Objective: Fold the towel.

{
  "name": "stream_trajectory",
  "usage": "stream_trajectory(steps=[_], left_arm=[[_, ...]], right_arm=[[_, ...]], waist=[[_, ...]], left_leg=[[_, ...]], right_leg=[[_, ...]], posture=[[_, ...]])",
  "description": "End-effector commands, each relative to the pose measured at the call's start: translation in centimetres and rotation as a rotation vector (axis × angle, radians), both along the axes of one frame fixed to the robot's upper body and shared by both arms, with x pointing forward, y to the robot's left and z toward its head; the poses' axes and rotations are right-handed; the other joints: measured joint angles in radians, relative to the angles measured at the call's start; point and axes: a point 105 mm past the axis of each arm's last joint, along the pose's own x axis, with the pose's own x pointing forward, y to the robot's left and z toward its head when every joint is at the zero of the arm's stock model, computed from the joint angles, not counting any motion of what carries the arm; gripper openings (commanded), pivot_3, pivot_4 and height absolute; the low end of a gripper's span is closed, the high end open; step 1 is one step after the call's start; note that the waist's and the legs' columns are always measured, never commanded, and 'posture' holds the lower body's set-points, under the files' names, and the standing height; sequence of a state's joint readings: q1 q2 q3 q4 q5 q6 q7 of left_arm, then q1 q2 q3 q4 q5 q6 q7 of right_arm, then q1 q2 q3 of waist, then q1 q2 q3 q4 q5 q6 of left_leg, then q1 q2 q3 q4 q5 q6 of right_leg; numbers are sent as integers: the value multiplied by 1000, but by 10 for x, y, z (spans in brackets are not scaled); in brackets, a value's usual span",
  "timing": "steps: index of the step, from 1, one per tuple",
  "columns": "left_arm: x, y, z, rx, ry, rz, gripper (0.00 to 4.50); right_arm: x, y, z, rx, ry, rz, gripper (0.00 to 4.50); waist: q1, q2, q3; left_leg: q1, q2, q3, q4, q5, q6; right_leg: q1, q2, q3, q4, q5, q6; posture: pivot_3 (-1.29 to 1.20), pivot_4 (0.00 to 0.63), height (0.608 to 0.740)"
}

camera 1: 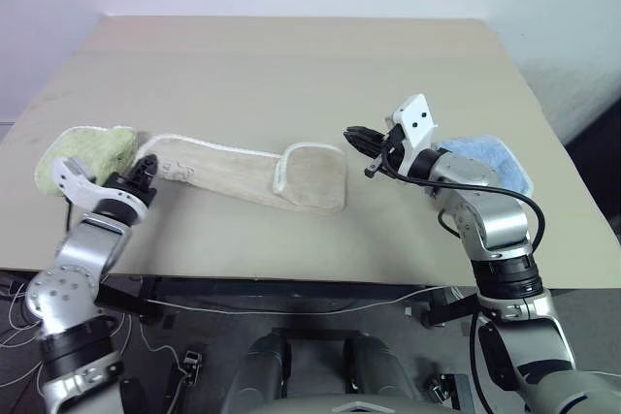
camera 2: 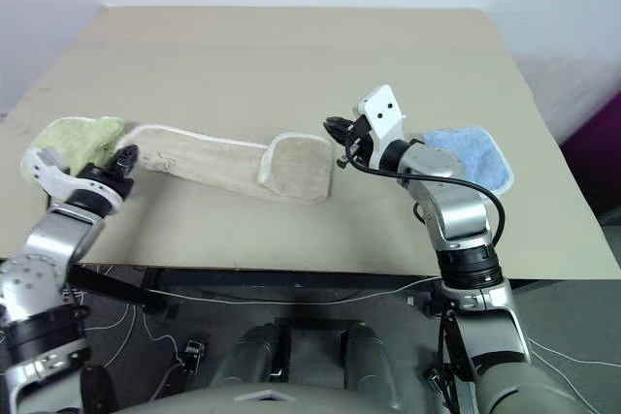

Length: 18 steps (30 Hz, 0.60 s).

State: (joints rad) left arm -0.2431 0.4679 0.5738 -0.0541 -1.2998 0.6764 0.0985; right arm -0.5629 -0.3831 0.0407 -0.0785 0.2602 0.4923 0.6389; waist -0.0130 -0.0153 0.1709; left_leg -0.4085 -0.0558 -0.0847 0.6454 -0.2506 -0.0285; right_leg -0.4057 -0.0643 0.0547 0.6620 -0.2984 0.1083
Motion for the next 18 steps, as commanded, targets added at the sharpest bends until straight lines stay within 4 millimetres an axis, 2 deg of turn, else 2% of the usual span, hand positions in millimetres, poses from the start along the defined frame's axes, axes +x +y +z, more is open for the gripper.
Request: stream_trajectory(steps=[1,5,9,11,14,16,18], left_arm=[[1,-12,26,128,-88,-91,19],[5,-65,44,312,-189,-314,19],[-1,-134,52,466,-294,-598,19],[-8,-168,44,592,-320,-754,19],[-17,-206,26,748,-340,-927,19],[-20,-225,17,808,-350,-1000,19],[-17,-235,8,849,-334,-1028,19]], right_arm=[[-3,-7,18,24,-63,-19,246],[0,-15,18,26,-60,-58,246],[4,-21,17,27,-57,-90,246],[6,-24,17,28,-56,-107,246],[8,-27,17,30,-57,-128,246],[8,-29,17,32,-59,-140,246],[8,-30,18,33,-62,-149,246]], waist=[[0,0,0],[4,0,0],[1,0,0],[0,0,0],[-7,2,1],[-7,2,1],[-4,2,1]], left_leg=[[0,0,0,0,0,0],[0,0,0,0,0,0],[-1,0,0,0,0,0],[-1,0,0,-1,0,0],[0,0,1,-2,0,0],[0,0,1,-2,0,0],[0,0,1,-2,0,0]], right_leg=[[0,0,0,0,0,0],[0,0,0,0,0,0],[0,-1,0,-1,0,0],[0,-1,0,-1,0,0],[0,0,1,-1,0,0],[-1,0,1,-1,0,0],[-1,0,1,-1,0,0]], posture=[[0,150,740],[0,150,740],[0,150,740],[0,150,740],[0,150,740],[0,150,740],[0,150,740]])
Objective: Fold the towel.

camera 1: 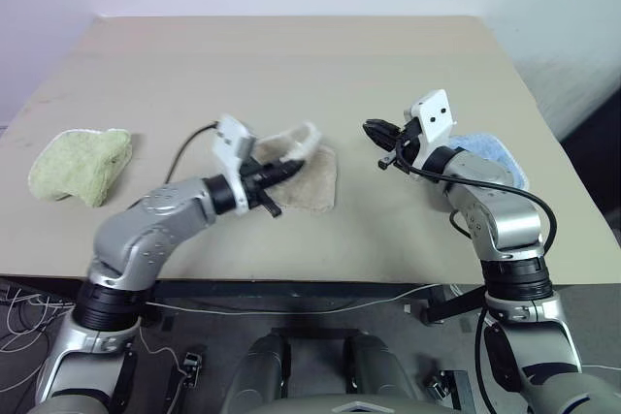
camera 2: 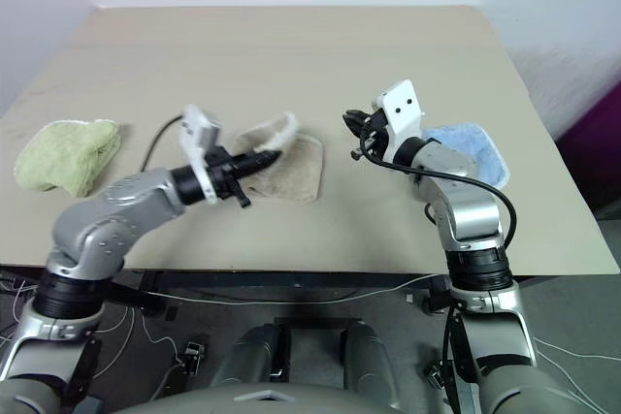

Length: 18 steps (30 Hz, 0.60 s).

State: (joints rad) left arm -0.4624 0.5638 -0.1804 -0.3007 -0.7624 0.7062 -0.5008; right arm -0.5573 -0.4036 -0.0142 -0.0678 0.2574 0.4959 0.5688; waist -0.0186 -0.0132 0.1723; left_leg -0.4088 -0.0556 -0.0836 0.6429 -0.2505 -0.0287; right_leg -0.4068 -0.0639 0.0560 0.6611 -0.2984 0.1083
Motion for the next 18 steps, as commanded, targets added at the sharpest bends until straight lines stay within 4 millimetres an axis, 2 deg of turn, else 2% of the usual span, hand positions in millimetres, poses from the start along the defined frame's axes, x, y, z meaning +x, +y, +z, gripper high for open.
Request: stream_trajectory(steps=[1,7,12,15,18], left_arm=[[3,-20,-4,90,-65,-52,19],[22,-32,-19,177,-91,-7,19],[22,-35,-22,174,-87,-16,19],[21,-32,-20,147,-79,-12,671],[16,-29,-8,73,-79,-28,1627]], right_arm=[[-1,-6,13,12,-49,-25,246],[-3,-11,14,8,-54,-41,246],[-5,-12,14,6,-54,-44,246],[-5,-11,14,3,-54,-43,246],[-4,-9,14,-2,-52,-34,246]], waist=[[4,0,0],[4,0,0],[4,0,0],[5,0,0],[4,0,0]], left_leg=[[0,0,0,0,0,0],[0,0,0,1,0,0],[0,0,0,1,0,0],[0,0,0,1,0,0],[0,0,0,1,0,0]], right_leg=[[0,0,0,0,0,0],[0,0,0,0,0,0],[0,0,0,0,0,0],[0,0,0,0,0,0],[0,0,0,0,0,0]], posture=[[0,150,740],[0,150,740],[0,150,740],[0,150,740],[0,150,740]])
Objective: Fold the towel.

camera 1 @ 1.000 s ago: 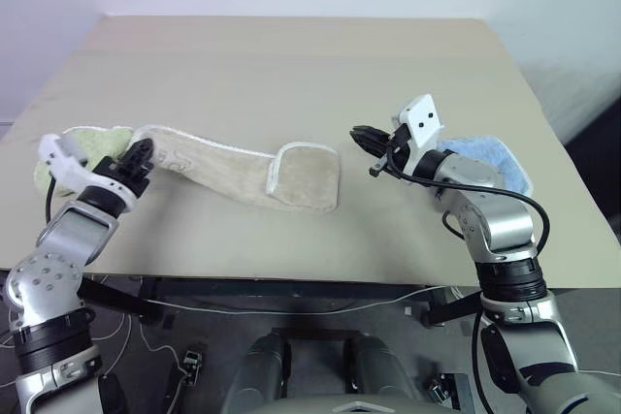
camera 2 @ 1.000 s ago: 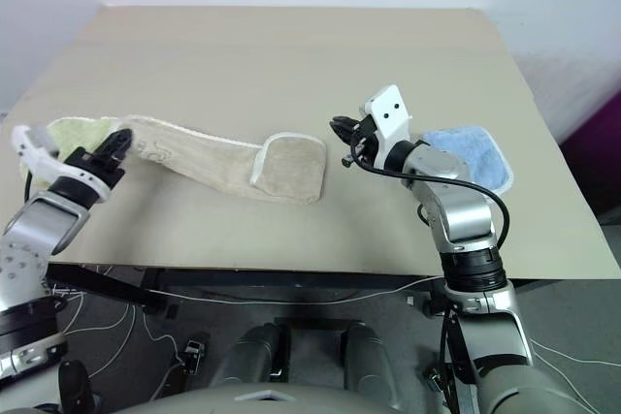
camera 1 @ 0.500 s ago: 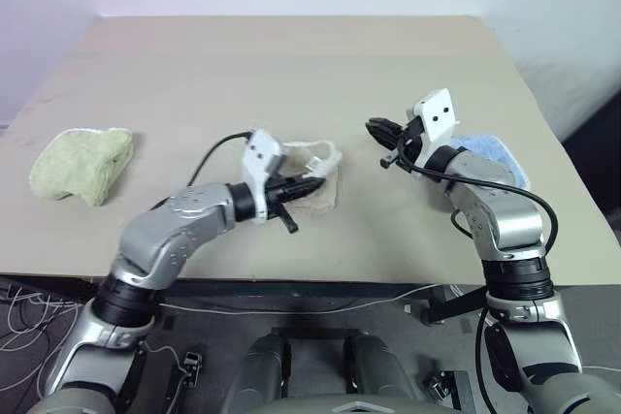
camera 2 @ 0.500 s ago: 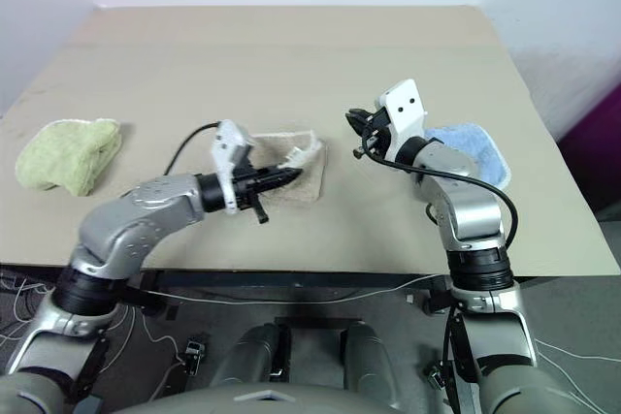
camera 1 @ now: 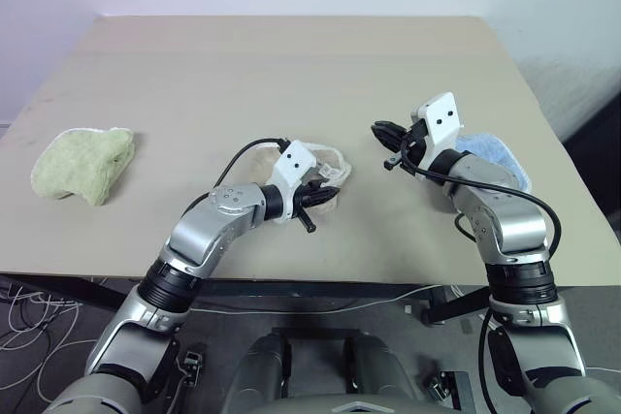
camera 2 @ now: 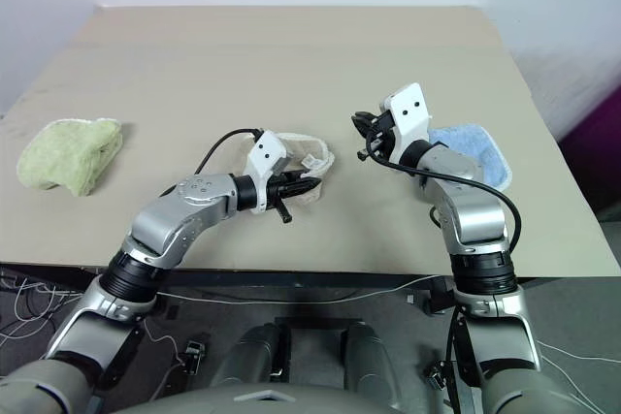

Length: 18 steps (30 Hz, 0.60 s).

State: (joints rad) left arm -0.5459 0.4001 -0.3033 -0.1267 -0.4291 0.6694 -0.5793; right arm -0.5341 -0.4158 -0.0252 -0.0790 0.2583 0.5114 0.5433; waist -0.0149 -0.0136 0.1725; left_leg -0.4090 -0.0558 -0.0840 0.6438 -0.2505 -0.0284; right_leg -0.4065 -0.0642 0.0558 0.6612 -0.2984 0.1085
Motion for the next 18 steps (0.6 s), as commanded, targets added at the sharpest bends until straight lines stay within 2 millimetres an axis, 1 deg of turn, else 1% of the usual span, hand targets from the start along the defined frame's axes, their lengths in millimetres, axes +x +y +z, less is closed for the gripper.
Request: stream_trajectory(steps=[1,3,6,7,8,10,11,12,14,16,18], left_arm=[[-6,4,29,-108,-54,-30,1962],[-10,7,37,-149,-57,-39,2581],[-14,20,46,-187,-62,-29,3645],[-14,25,49,-196,-66,-19,3960],[-14,28,50,-201,-69,-12,3960],[-6,43,57,-231,-86,63,3960],[-1,53,60,-237,-99,112,3792],[6,63,61,-232,-115,168,3528],[13,72,61,-220,-134,222,2931],[22,82,55,-160,-170,277,2300],[28,87,48,-121,-187,299,1603]], right_arm=[[-4,1,19,-1,-69,14,246],[-4,2,19,-1,-67,20,246],[-5,5,19,1,-61,37,246],[-5,6,18,3,-59,43,123],[-5,6,18,4,-57,46,123],[-6,9,18,15,-50,62,123],[-7,12,18,23,-46,75,49],[-7,16,18,33,-41,92,0],[-9,22,19,43,-35,113,0],[-11,41,18,67,-21,173,0],[-15,57,15,92,0,224,0]], waist=[[0,0,0],[0,0,0],[0,0,0],[-1,0,0],[-1,0,0],[0,0,0],[0,0,0],[0,0,0],[0,0,0],[-1,0,0],[-2,0,0]], left_leg=[[0,0,0,0,0,0],[0,0,0,0,0,0],[0,0,0,0,0,0],[0,0,0,0,0,0],[0,0,0,0,0,0],[0,0,0,0,0,0],[0,0,0,0,0,0],[0,0,0,0,0,0],[0,0,0,0,0,0],[0,0,0,0,0,0],[0,0,0,0,0,0]], right_leg=[[0,0,0,0,0,0],[0,0,0,0,0,0],[0,0,0,0,0,0],[0,0,0,0,0,0],[0,0,0,0,0,0],[0,0,0,0,0,0],[0,0,0,0,0,0],[0,0,0,0,0,0],[0,0,0,0,0,0],[0,0,0,0,0,0],[0,0,0,0,0,0]], posture=[[0,150,740],[0,150,740],[0,150,740],[0,150,740],[0,150,740],[0,150,740],[0,150,740],[0,150,740],[0,150,740],[0,150,740],[0,150,740]])
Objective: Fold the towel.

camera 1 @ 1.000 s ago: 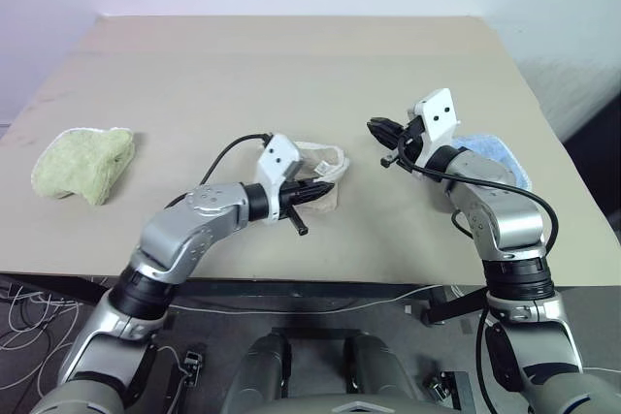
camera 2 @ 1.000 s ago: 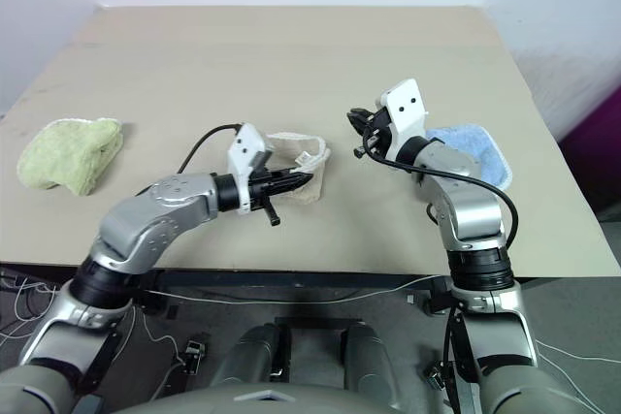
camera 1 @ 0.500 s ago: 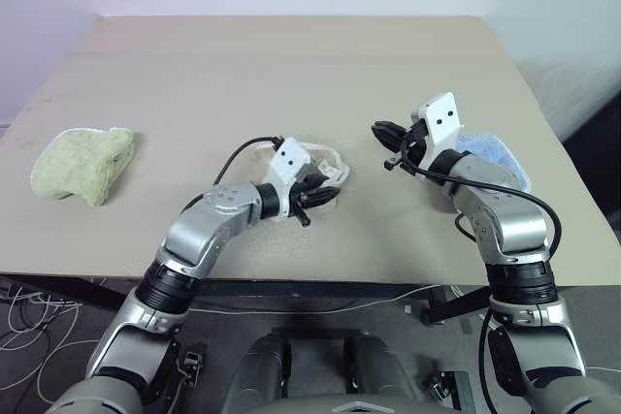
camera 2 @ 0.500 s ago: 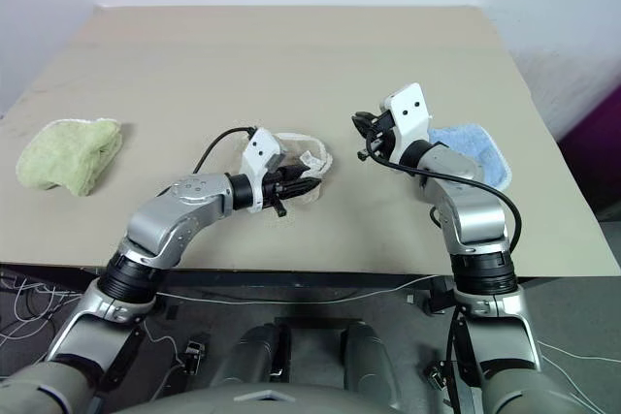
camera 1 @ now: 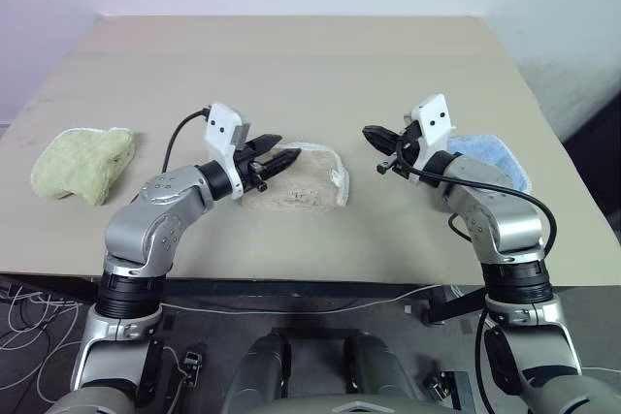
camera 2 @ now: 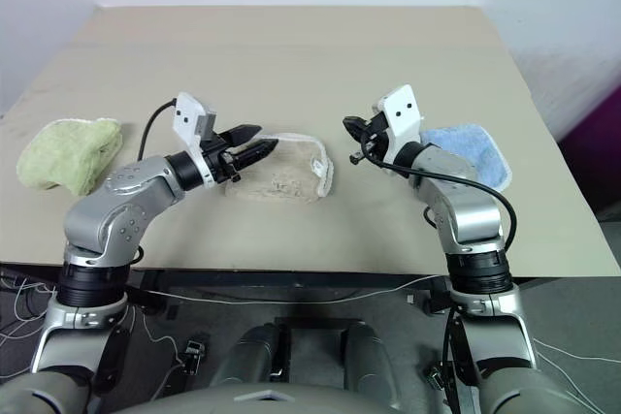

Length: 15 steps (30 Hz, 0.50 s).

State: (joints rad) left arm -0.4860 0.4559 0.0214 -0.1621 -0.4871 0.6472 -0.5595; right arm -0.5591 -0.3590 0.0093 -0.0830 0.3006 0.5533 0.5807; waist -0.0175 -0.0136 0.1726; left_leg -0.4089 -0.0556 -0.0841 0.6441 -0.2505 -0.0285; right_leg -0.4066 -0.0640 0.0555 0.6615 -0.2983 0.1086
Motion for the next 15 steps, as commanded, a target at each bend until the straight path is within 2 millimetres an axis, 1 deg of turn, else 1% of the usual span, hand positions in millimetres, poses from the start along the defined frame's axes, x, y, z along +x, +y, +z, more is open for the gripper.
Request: stream_trajectory(steps=[1,2,4,5,8,9,11,13,15], left_arm=[[9,5,1,38,-60,36,1288],[10,4,-1,27,-56,32,891],[10,-3,-12,34,-29,-2,210],[9,-5,-19,48,-13,-16,33],[7,-7,-40,109,33,-42,33],[6,-8,-49,142,47,-45,33],[7,-6,-63,198,68,-42,33],[9,-4,-76,258,77,-33,33],[9,-2,-82,287,76,-27,33]], right_arm=[[-10,36,11,55,-18,127,0],[-11,41,6,64,1,141,0],[-12,53,-18,64,85,167,0],[-13,56,-30,50,114,172,0],[-13,60,-60,3,192,167,0],[-12,59,-73,-18,226,154,0],[-9,57,-91,-51,271,129,0],[-6,56,-102,-69,287,112,0],[-7,55,-103,-76,274,113,0]], waist=[[1,0,0],[2,0,0],[4,0,0],[6,0,0],[6,0,0],[4,0,0],[3,0,0],[-1,0,0],[0,0,-1]], left_leg=[[0,0,0,0,0,0],[0,0,0,0,0,0],[0,0,0,0,0,0],[0,0,0,0,0,0],[0,-1,-1,1,0,0],[0,-1,-1,1,0,0],[0,-1,-1,1,0,0],[0,0,-1,0,0,0],[0,0,-1,0,0,0]], right_leg=[[0,0,0,0,0,0],[0,0,0,0,0,0],[0,0,0,0,0,0],[0,0,0,0,0,0],[0,-1,-1,0,0,0],[0,-1,-1,0,0,0],[0,-1,-1,0,0,0],[-1,0,-1,1,0,0],[0,0,-1,1,0,0]], posture=[[0,150,740],[0,150,740],[0,150,740],[0,150,740],[0,150,740],[0,150,740],[0,150,740],[0,150,740],[0,150,740]])
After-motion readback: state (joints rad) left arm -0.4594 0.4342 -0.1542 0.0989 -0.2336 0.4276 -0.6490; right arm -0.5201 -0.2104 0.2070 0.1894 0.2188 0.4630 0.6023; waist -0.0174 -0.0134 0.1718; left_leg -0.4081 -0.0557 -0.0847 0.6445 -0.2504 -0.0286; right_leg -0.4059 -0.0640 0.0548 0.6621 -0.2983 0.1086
